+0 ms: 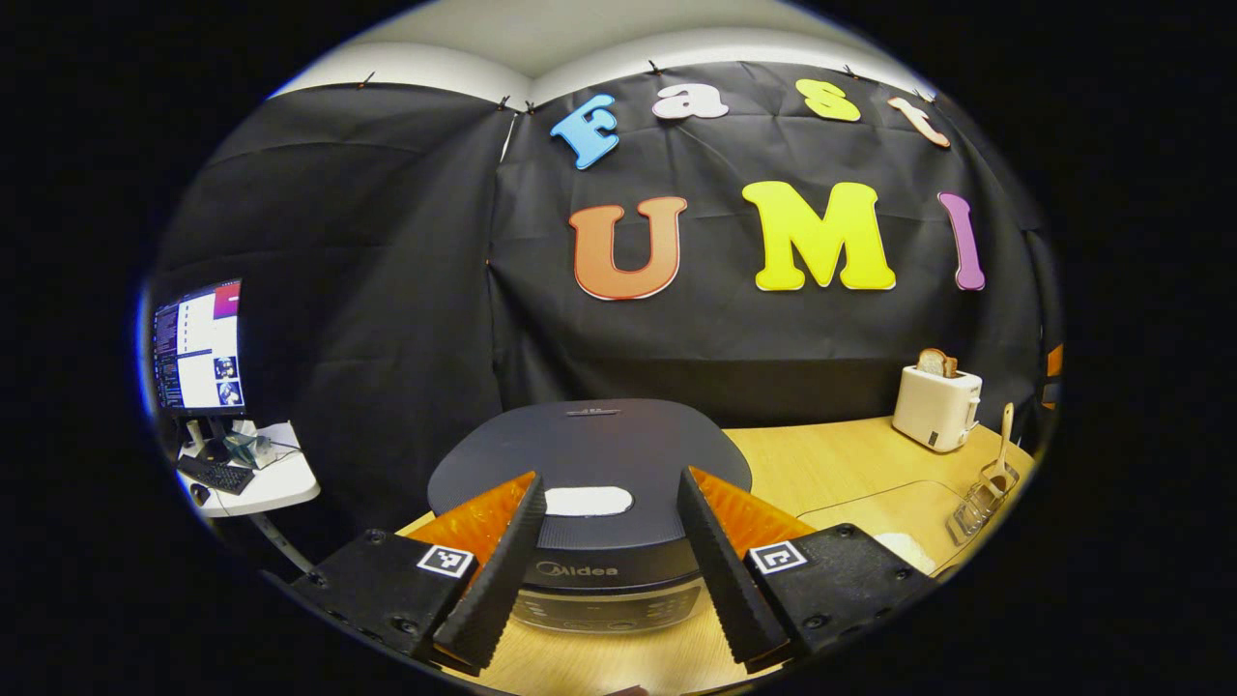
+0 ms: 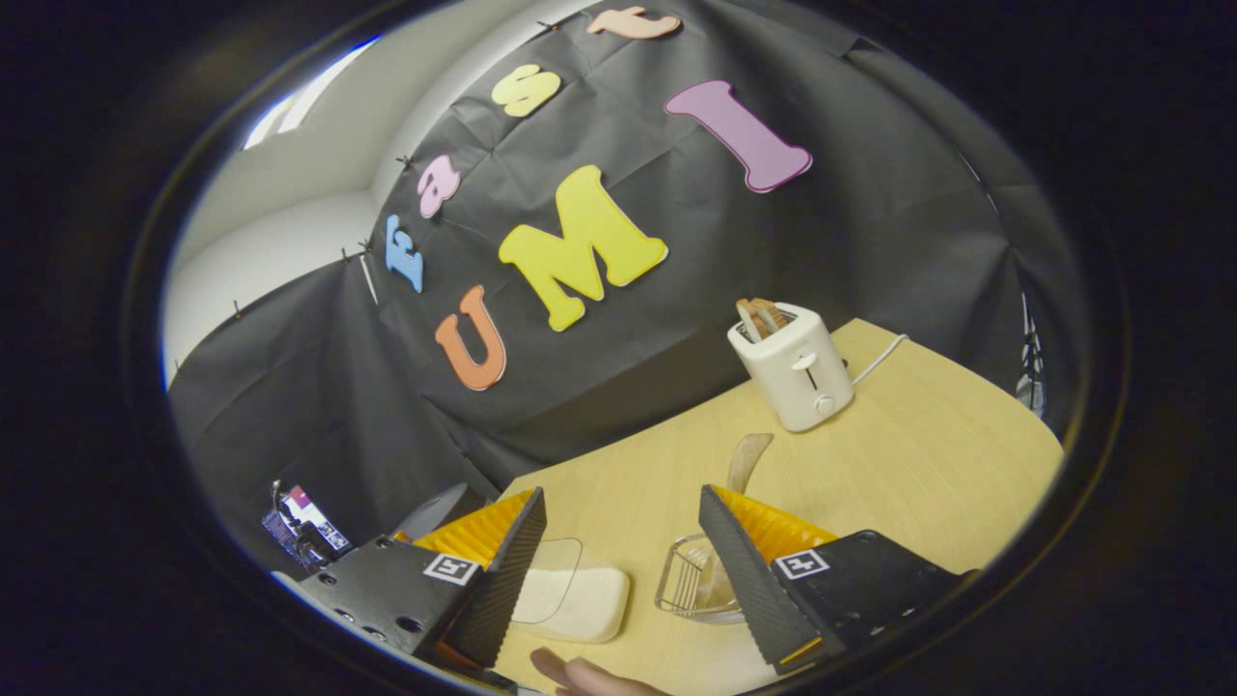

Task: Close the left gripper, press the button to open the rice cooker; take a wooden spoon from the chopstick holder with the right hand, scoop a spoonful of rice and pour it into the rice cooker, then put the wooden spoon back into the chopstick holder.

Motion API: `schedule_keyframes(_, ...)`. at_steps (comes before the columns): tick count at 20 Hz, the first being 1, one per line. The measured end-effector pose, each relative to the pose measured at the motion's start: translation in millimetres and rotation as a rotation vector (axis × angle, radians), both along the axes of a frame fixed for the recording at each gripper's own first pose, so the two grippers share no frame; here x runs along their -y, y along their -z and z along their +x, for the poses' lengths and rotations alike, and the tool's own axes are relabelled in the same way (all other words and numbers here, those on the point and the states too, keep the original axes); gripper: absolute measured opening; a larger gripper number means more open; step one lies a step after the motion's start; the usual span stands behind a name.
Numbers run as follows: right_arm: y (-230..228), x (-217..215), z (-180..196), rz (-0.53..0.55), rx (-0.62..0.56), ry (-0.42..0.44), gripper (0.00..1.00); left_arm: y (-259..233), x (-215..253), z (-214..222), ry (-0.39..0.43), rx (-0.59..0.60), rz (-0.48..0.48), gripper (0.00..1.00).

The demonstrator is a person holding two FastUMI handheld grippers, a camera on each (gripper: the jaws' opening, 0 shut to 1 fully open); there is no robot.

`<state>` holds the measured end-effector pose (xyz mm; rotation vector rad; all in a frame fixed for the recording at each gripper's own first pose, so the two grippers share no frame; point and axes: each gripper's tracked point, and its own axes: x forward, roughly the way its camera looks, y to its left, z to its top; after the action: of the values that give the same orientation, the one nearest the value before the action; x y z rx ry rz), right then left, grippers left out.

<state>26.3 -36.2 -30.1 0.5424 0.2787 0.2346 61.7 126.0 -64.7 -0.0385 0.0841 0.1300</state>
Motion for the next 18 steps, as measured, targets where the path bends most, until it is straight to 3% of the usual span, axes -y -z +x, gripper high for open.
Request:
schedule_keyframes(6,-3.5,-1.8,-3.7,-0.001,0.007,-0.012,0.94,-6.8,5.0,-1.2,-0.01,-0.042,0.047,0.87)
schedule_keyframes(10,-13.4,-2.0,-10.9,-0.033,0.045,-0.006,0.95,-28.7,23.6,-12.2,0.005,-0.004,0.058,0.87)
schedule_keyframes(18,-33.9,-21.7,-37.7,-0.267,0.182,0.013,0.95,-50.9,85.6,-44.2,0.048,-0.004,0.016,0.87)
